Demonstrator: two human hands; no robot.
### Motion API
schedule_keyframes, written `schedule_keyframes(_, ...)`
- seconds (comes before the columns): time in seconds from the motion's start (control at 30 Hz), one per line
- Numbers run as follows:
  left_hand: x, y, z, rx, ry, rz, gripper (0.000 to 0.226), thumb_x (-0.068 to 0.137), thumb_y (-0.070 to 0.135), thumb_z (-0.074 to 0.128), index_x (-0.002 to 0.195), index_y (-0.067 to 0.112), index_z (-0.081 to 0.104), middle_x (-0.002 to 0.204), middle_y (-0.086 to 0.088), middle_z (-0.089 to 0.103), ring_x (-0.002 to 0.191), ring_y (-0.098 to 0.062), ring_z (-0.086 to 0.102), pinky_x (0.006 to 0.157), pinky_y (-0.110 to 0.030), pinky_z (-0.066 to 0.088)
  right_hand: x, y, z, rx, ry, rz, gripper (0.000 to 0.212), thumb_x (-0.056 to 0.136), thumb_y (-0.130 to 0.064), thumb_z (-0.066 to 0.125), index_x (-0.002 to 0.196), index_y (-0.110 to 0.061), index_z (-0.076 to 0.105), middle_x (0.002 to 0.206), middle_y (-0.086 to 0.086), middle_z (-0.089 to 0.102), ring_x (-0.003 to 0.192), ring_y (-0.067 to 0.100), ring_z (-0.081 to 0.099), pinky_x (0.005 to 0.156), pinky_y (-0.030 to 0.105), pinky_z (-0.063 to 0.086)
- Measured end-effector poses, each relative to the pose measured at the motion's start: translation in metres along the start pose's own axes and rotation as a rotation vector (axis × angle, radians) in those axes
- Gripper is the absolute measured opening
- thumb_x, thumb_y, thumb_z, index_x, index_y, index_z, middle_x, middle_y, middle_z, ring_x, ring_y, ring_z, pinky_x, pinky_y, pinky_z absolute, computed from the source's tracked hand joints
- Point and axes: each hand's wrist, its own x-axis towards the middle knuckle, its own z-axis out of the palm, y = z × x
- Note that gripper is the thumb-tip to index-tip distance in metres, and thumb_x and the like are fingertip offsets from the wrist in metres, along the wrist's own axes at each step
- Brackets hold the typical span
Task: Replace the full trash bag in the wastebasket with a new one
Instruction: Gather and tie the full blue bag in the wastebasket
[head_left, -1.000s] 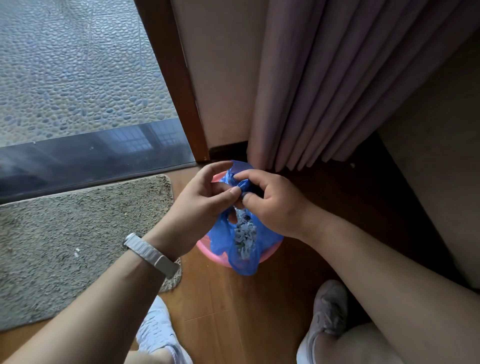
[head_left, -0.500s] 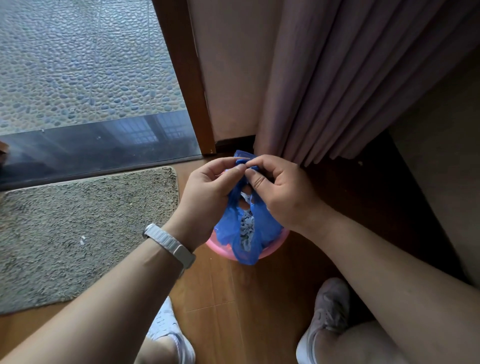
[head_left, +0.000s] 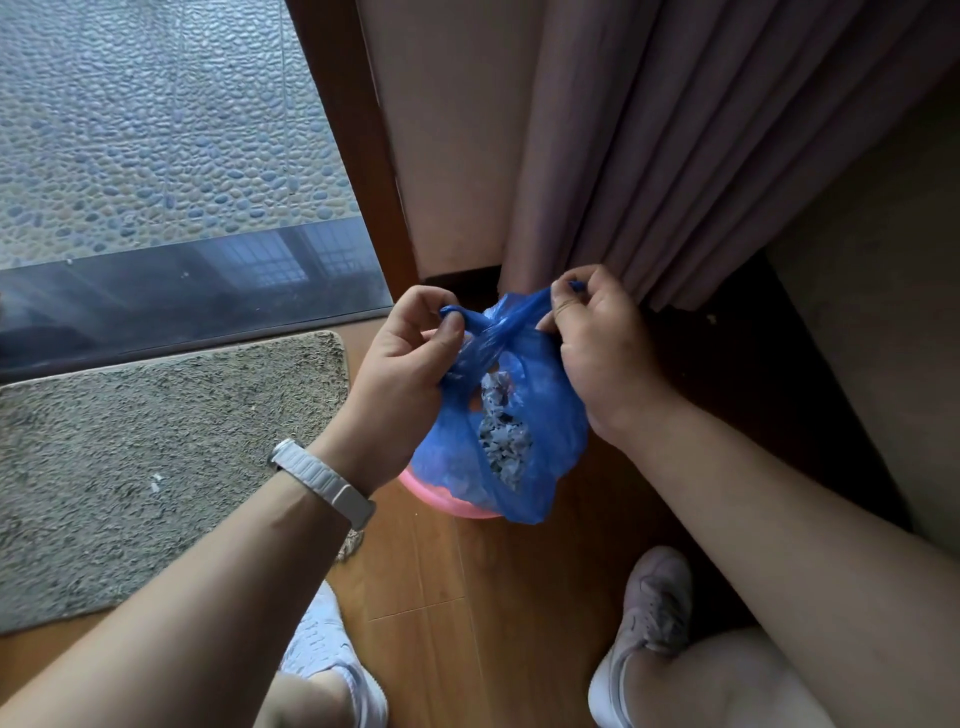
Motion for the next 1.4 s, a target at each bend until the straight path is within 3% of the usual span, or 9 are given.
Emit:
schedule_keyframes(0.27, -0.004, -0.001, 0.001, 0.107, -0.009, -0.03, 0.007, 0.099, 0.013, 0.047, 0.091, 0.014, 0.045, 0.079, 0.001, 0.065, 0.058, -0.015, 0.059, 0.048, -0.03, 0.052, 0.006, 0.011, -0.001, -0.113, 0.026, 0.022, 0.018, 0.096, -0.012, 0.052, 0.079, -0.016, 0.05, 0.061, 0.001, 0.056, 0.057, 0.013, 0.052, 0.062, 0.033, 0.046)
schedule_keyframes(0.43, -0.004, -0.006, -0.003, 0.327, -0.034, 0.019, 0.027, 0.071, 0.027, 0.073, 0.081, 0.022, 0.048, 0.083, -0.016, 0.055, 0.07, -0.025, 0.048, 0.065, -0.045, 0.043, 0.004, 0.016, -0.002, -0.191, -0.041, -0.031, 0.02, 0.09, -0.007, 0.059, 0.075, -0.017, 0.05, 0.064, -0.001, 0.057, 0.056, 0.006, 0.052, 0.058, 0.024, 0.045)
schedule_keyframes(0.67, 0.002, -0.012, -0.003, 0.369, 0.024, 0.072, 0.021, 0.077, 0.016, 0.068, 0.073, 0.013, 0.048, 0.075, -0.019, 0.052, 0.071, -0.023, 0.045, 0.065, -0.044, 0.038, -0.001, 0.018, -0.003, -0.311, -0.357, -0.033, 0.021, 0.085, 0.005, 0.059, 0.077, -0.014, 0.063, 0.067, -0.001, 0.057, 0.061, 0.001, 0.051, 0.06, 0.019, 0.044)
schedule_keyframes(0.8, 0.002, -0.012, -0.004, 0.375, 0.083, 0.1, 0.018, 0.08, 0.011, 0.065, 0.076, 0.009, 0.048, 0.075, -0.017, 0.053, 0.07, -0.022, 0.049, 0.064, -0.041, 0.043, -0.008, 0.014, -0.008, -0.323, -0.572, 0.067, 0.019, 0.086, -0.011, 0.052, 0.089, -0.01, 0.07, 0.086, 0.018, 0.068, 0.08, 0.016, 0.058, 0.078, 0.037, 0.05)
schedule_keyframes(0.9, 0.003, -0.011, -0.006, 0.348, 0.117, 0.092, 0.021, 0.081, 0.004, 0.067, 0.089, 0.016, 0.052, 0.083, -0.008, 0.06, 0.072, -0.023, 0.057, 0.068, -0.04, 0.047, -0.009, 0.008, -0.012, -0.298, -0.649, 0.148, 0.031, 0.083, -0.024, 0.052, 0.099, -0.002, 0.067, 0.101, 0.03, 0.065, 0.087, 0.032, 0.063, 0.088, 0.055, 0.049)
schedule_keyframes(0.97, 0.002, -0.009, -0.006, 0.327, 0.123, 0.074, 0.031, 0.081, 0.003, 0.068, 0.104, 0.019, 0.054, 0.088, -0.008, 0.064, 0.074, -0.025, 0.059, 0.071, -0.04, 0.05, -0.01, 0.006, -0.012, -0.291, -0.68, 0.174, 0.033, 0.082, -0.028, 0.06, 0.102, -0.004, 0.067, 0.104, 0.025, 0.067, 0.099, 0.036, 0.065, 0.093, 0.055, 0.047)
schedule_keyframes(1.07, 0.001, -0.009, -0.006, 0.332, 0.101, 0.057, 0.038, 0.082, -0.001, 0.068, 0.115, 0.016, 0.058, 0.087, -0.005, 0.064, 0.076, -0.024, 0.059, 0.074, -0.038, 0.052, -0.012, 0.009, -0.011, -0.303, -0.698, 0.145, 0.024, 0.081, -0.02, 0.07, 0.104, -0.013, 0.068, 0.101, 0.012, 0.071, 0.1, 0.026, 0.067, 0.094, 0.049, 0.052)
schedule_keyframes(1.23, 0.002, -0.006, -0.009, 0.329, 0.116, 0.055, 0.029, 0.078, 0.008, 0.067, 0.105, 0.017, 0.062, 0.09, -0.006, 0.064, 0.073, -0.02, 0.056, 0.071, -0.035, 0.051, -0.012, 0.004, -0.008, -0.013, -0.651, 0.233, 0.03, 0.08, 0.0, 0.067, 0.107, -0.009, 0.058, 0.098, 0.017, 0.069, 0.091, 0.024, 0.068, 0.086, 0.034, 0.053)
schedule_keyframes(1.4, 0.004, -0.011, -0.014, 0.383, 0.168, 0.064, 0.015, 0.077, 0.012, 0.071, 0.088, 0.021, 0.066, 0.088, -0.005, 0.068, 0.075, -0.017, 0.062, 0.072, -0.034, 0.051, -0.013, -0.002, -0.011, 0.263, -0.752, 0.344, 0.052, 0.07, 0.005, 0.058, 0.118, -0.014, 0.05, 0.11, 0.019, 0.058, 0.102, 0.027, 0.059, 0.093, 0.038, 0.048)
